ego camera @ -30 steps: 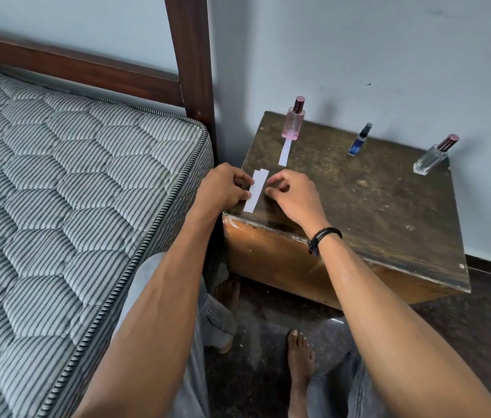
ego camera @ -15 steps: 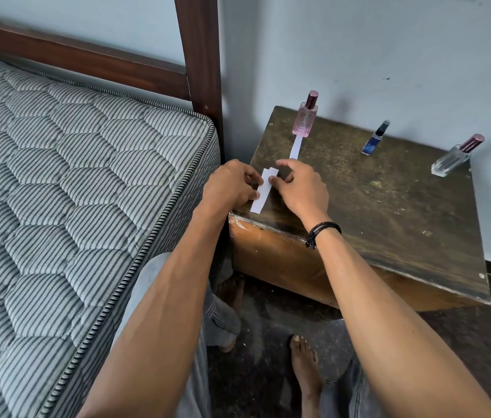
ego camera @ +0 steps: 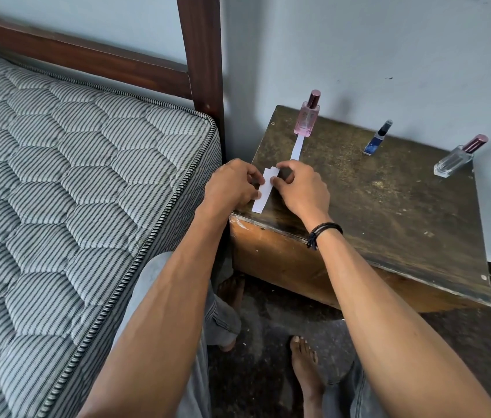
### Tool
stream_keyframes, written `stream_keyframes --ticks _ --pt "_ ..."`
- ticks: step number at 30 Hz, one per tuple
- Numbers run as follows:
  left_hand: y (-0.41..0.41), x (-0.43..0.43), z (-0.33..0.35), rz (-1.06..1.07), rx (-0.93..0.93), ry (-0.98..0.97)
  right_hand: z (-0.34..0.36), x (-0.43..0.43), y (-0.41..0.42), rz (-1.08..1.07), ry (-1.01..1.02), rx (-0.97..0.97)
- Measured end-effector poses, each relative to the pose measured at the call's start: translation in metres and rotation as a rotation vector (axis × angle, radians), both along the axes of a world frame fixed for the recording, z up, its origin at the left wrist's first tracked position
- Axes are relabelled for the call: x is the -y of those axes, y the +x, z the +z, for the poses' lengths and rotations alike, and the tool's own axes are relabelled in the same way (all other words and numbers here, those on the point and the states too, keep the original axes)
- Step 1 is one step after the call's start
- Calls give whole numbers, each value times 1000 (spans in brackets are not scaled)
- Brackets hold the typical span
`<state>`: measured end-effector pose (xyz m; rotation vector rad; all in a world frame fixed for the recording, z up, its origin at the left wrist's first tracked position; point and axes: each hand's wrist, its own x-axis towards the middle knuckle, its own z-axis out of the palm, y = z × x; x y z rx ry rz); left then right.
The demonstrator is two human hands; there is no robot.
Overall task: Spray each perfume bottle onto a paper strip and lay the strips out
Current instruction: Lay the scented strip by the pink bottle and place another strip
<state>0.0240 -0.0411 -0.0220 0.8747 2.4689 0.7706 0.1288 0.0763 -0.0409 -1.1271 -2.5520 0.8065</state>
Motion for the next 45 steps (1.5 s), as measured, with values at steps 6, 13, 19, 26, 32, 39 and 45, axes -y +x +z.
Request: stream_keyframes --ticks 6,13,19,26,32,39,45 --pt "2 0 1 -3 -9 -13 1 1 3 -3 -35 -66" --pt "2 0 3 -6 -23 -11 6 2 7 10 -84 -163" --pt "2 0 4 -8 -28 -8 7 -2 7 3 -167 -209" --pt "0 -1 4 -22 -17 -22 13 -10 14 -47 -409 -302" --pt "-7 -3 2 -28 97 46 21 -17 22 -66 -546 -358" --pt "10 -17 6 -109 218 157 26 -31 37 -71 -602 -340" --pt "38 -37 3 -159 202 68 32 -47 58 -84 -575 -285"
